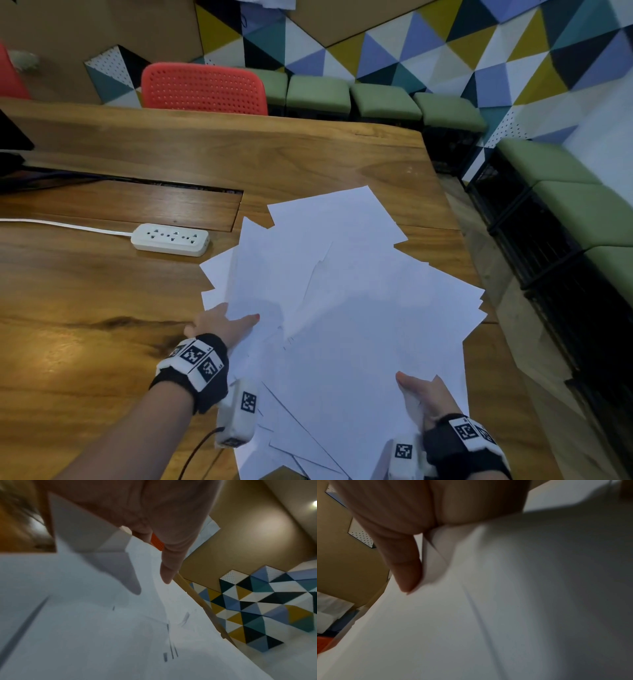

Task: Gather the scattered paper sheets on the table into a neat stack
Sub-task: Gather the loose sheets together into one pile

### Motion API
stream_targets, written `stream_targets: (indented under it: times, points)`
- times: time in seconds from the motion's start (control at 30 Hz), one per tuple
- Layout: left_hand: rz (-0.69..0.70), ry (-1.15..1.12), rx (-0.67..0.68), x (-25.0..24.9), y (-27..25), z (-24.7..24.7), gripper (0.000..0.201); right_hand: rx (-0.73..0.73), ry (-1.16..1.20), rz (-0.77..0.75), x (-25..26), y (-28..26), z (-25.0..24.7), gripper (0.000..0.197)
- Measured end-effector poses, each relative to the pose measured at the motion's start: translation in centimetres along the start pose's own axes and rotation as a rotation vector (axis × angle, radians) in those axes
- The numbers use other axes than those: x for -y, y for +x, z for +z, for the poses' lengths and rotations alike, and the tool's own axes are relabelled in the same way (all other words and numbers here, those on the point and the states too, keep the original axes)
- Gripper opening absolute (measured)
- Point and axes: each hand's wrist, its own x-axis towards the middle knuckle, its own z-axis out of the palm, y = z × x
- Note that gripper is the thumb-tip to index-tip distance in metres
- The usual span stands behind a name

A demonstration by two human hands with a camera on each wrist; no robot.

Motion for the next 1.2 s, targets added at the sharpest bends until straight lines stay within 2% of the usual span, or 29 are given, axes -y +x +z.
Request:
stream_targets:
  times: [0.07,0.13,0.23,0.33,0.37,0.4,0.47,0.5,0.53,0.6,0.67,0.77,0.87,1.03,1.07,1.1,1.17,1.2]
  points:
    - [-0.027,0.094,-0.042,-0.6,-0.8,0.0,0.064,-0.023,0.018,-0.002,-0.8,1.2,-0.4,0.146]
    - [-0.039,0.049,-0.03,-1.0,-1.1,0.2,0.065,-0.011,0.018,-0.018,-0.4,0.4,-0.1,0.148]
    - [-0.005,-0.2,-0.02,-1.3,-0.6,0.6,0.084,-0.003,0.032,-0.028,0.7,-1.0,0.5,0.118]
    - [-0.036,-0.539,-0.078,-1.1,-0.1,1.1,0.104,0.009,0.027,-0.03,0.4,-0.2,0.2,0.133]
    - [-0.046,-0.6,-0.098,-0.9,-0.1,1.1,0.103,0.016,0.027,-0.037,0.5,-0.5,0.2,0.127]
    - [-0.08,-0.623,-0.08,-0.7,0.0,1.2,0.098,0.008,0.019,-0.037,0.4,-0.3,0.0,0.113]
    - [-0.083,-0.599,0.053,-0.1,-0.1,1.3,0.078,0.023,0.033,-0.048,0.4,-0.1,-0.5,0.087]
    - [-0.064,-0.539,0.132,0.2,-0.2,1.5,0.064,0.034,0.044,-0.064,0.7,-0.6,-0.4,0.084]
    - [-0.032,-0.448,0.164,0.4,-0.6,1.7,0.05,0.044,0.044,-0.065,0.7,-0.7,-0.4,0.086]
    - [0.051,-0.265,0.106,0.6,-0.9,2.2,0.026,0.021,0.062,-0.06,0.8,-0.8,-0.2,0.094]
    - [0.093,-0.122,0.048,0.7,-1.0,2.1,0.014,0.012,0.077,-0.059,0.8,-0.9,0.0,0.104]
    - [0.129,-0.106,-0.014,1.2,-0.3,1.0,0.017,0.034,0.056,-0.076,1.0,-1.0,0.5,0.132]
    - [0.127,-0.109,-0.086,1.6,-0.4,-1.2,0.021,0.021,0.034,-0.068,0.4,-0.3,0.1,0.133]
    - [0.203,-0.145,-0.182,1.6,-1.1,-4.7,0.027,0.011,0.084,-0.061,-1.2,2.2,-0.9,0.153]
    - [0.203,-0.173,-0.189,1.5,-1.2,-5.3,0.029,0.013,0.058,-0.063,0.0,0.1,-0.1,0.15]
    - [0.209,-0.201,-0.206,1.5,-1.4,-5.8,0.03,0.012,0.076,-0.071,0.9,-1.4,0.4,0.138]
    - [0.217,-0.261,-0.26,1.2,-1.5,-6.9,0.031,-0.006,0.075,-0.031,2.0,-2.9,1.0,0.1]
    - [0.215,-0.284,-0.295,1.0,-1.4,-7.4,0.031,-0.01,0.07,-0.017,2.0,-2.8,0.7,0.089]
